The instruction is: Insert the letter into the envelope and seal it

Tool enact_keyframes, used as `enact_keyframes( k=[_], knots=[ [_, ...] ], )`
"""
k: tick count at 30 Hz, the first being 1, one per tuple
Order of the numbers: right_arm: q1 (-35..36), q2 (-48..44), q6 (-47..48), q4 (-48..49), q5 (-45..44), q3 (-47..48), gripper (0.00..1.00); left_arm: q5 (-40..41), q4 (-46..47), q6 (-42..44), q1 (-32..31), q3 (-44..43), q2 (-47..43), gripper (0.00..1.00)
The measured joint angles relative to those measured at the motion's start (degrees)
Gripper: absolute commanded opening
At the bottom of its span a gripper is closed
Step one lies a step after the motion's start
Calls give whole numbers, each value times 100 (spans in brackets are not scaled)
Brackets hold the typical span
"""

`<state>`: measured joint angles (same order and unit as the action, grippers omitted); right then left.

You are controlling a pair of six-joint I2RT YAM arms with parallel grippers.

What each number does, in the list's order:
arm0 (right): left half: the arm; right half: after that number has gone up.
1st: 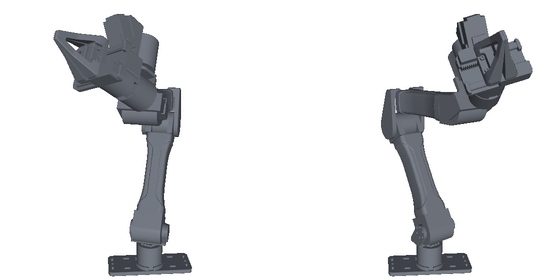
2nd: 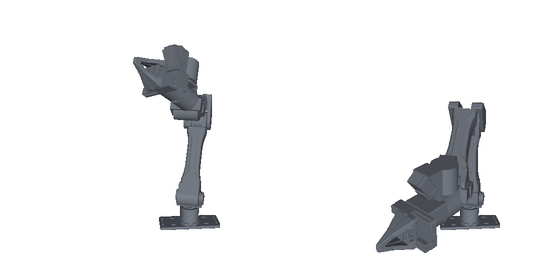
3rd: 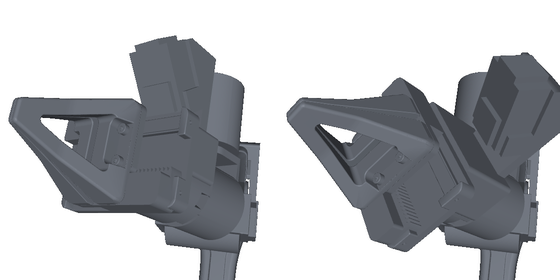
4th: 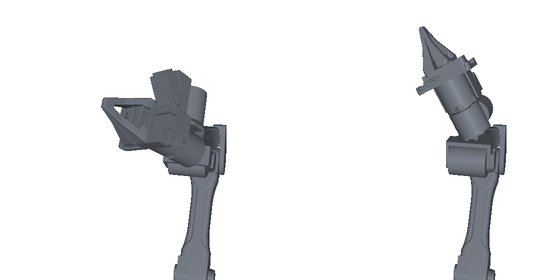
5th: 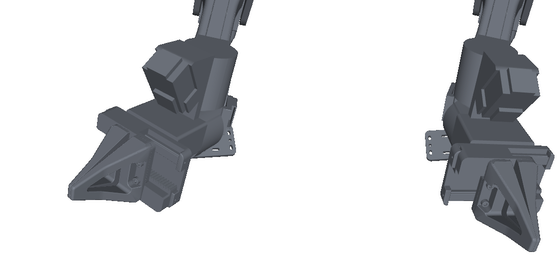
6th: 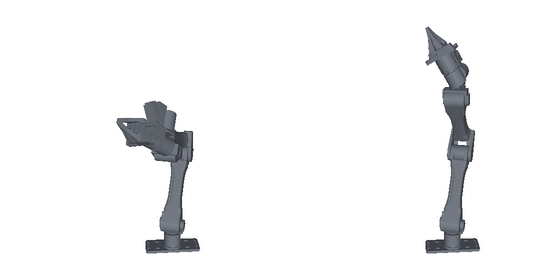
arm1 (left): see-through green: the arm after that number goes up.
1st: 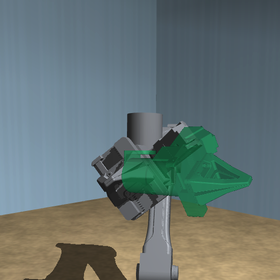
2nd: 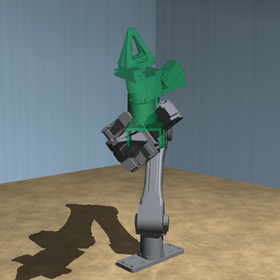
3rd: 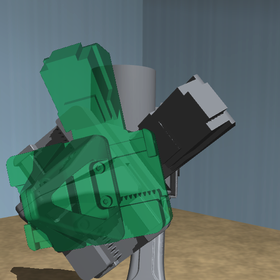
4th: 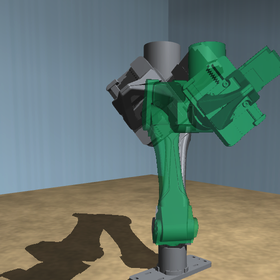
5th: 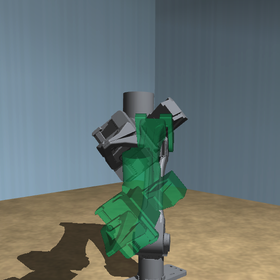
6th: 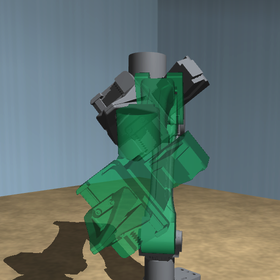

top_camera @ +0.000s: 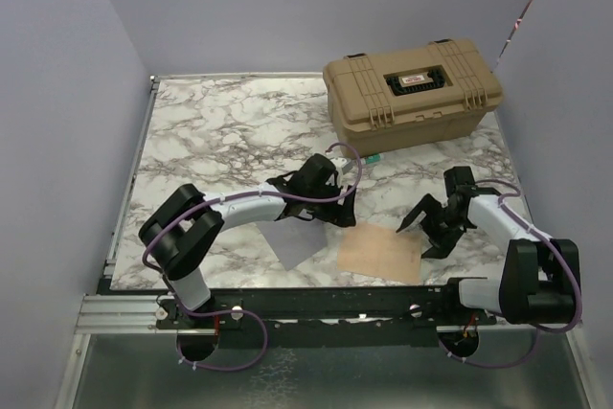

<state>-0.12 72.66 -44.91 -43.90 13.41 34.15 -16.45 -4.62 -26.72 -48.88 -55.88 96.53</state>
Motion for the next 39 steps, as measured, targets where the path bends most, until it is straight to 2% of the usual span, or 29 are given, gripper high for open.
enact_keyframes(
  k=[2, 9, 14, 20, 27, 34, 39],
  knots=[
    [0, 87, 31, 92, 337, -20, 92, 85, 20, -7, 0, 0, 59, 63],
    [0, 308, 352, 833, 1683, -197, 92, 848, 79, -267, 0, -9, 249, 51],
    [0, 293, 549, 1510, 2277, -415, 88, 1145, 81, -393, 0, -103, 433, 49],
    [0, 164, 715, 2385, 2767, -758, 76, 1377, 94, -437, 0, -103, 435, 49],
    [0, 184, 1115, 2697, 2848, -820, 75, 1458, 94, -457, 0, -103, 435, 48],
    [0, 319, 1156, 2828, 2889, -826, 75, 1456, 177, -98, -52, -103, 120, 26],
    [0, 326, 1163, 2940, 2931, -861, 75, 1303, 348, 367, -396, -68, -293, 14]
  ],
)
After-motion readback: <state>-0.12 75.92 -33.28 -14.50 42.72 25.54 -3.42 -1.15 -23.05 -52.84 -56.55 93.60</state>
